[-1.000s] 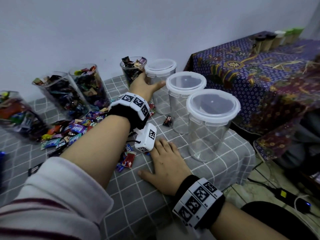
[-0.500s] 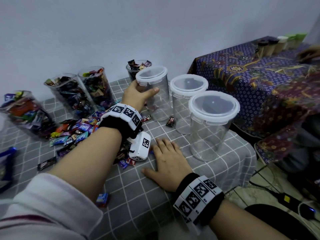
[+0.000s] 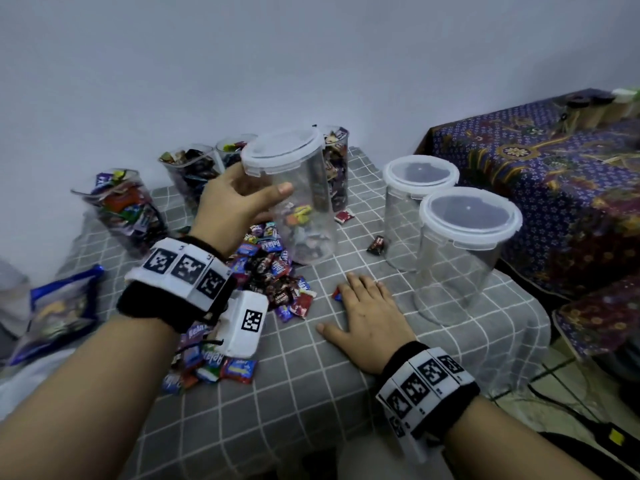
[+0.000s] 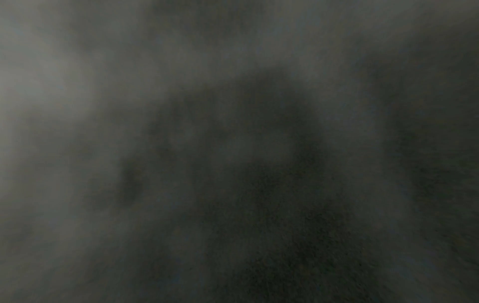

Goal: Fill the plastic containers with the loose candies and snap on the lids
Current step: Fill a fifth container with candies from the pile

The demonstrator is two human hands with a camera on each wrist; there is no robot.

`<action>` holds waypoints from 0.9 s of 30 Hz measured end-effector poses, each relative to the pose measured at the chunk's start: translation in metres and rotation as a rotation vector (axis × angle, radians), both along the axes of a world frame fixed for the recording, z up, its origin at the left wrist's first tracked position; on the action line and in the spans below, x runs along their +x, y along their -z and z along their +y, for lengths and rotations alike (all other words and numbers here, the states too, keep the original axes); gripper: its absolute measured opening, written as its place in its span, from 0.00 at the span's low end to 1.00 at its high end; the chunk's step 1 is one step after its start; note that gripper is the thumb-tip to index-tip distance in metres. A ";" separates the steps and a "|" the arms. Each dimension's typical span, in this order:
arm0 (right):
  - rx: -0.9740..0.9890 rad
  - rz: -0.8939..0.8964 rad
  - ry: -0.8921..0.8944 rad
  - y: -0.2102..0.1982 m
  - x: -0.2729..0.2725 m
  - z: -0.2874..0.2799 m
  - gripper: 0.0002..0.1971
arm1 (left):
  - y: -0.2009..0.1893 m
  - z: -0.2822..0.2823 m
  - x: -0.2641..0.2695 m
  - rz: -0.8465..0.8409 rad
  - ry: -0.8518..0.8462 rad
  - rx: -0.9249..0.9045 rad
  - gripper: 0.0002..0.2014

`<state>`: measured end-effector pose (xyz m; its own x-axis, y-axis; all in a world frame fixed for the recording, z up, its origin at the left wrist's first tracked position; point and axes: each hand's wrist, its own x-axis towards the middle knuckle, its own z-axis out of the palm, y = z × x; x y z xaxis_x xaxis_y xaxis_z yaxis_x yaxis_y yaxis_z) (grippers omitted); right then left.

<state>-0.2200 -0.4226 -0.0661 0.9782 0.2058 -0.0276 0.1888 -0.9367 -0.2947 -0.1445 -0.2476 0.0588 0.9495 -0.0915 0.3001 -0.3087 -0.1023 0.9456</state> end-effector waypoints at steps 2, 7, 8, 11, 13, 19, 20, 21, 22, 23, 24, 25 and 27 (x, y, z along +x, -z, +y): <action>-0.016 0.002 -0.003 0.001 0.001 0.000 0.39 | 0.001 0.018 -0.017 0.002 -0.004 0.016 0.19; -0.062 -0.009 0.004 0.005 0.003 0.002 0.49 | 0.009 0.056 -0.048 0.055 -0.021 0.042 0.17; -0.067 -0.010 0.003 0.006 0.003 0.002 0.52 | 0.011 0.061 -0.053 0.067 -0.022 0.045 0.18; -0.084 -0.009 0.003 0.007 0.003 0.002 0.51 | 0.019 0.072 -0.062 0.100 -0.028 0.040 0.22; -0.090 -0.005 0.010 0.006 0.003 0.003 0.46 | 0.025 0.076 -0.066 0.118 -0.042 0.015 0.19; -0.104 0.000 0.017 0.005 0.001 0.003 0.46 | 0.039 0.080 -0.072 0.124 -0.037 0.011 0.25; -0.104 -0.005 0.019 0.005 0.001 0.004 0.46 | 0.041 0.080 -0.072 0.115 -0.037 0.018 0.26; -0.103 -0.011 0.020 0.005 0.001 0.004 0.48 | 0.044 0.080 -0.073 0.112 -0.040 0.023 0.27; -0.094 -0.016 0.018 0.005 0.001 0.004 0.50 | 0.046 0.080 -0.073 0.112 -0.044 0.023 0.29; -0.082 -0.023 0.017 0.004 0.000 0.004 0.53 | 0.047 0.081 -0.074 0.112 -0.046 0.021 0.31; -0.072 -0.030 0.015 0.004 -0.001 0.005 0.54 | 0.049 0.081 -0.076 0.105 -0.044 0.023 0.33; -0.062 -0.039 0.017 0.005 -0.001 0.005 0.55 | 0.050 0.082 -0.078 0.096 -0.036 0.031 0.35; -0.038 -0.063 0.021 0.004 -0.002 0.004 0.54 | 0.052 0.083 -0.080 0.084 -0.023 0.044 0.37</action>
<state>-0.2217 -0.4182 -0.0705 0.9824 0.1847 0.0271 0.1857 -0.9511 -0.2468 -0.2248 -0.1645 0.0069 0.9731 -0.0803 0.2157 -0.2258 -0.1505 0.9625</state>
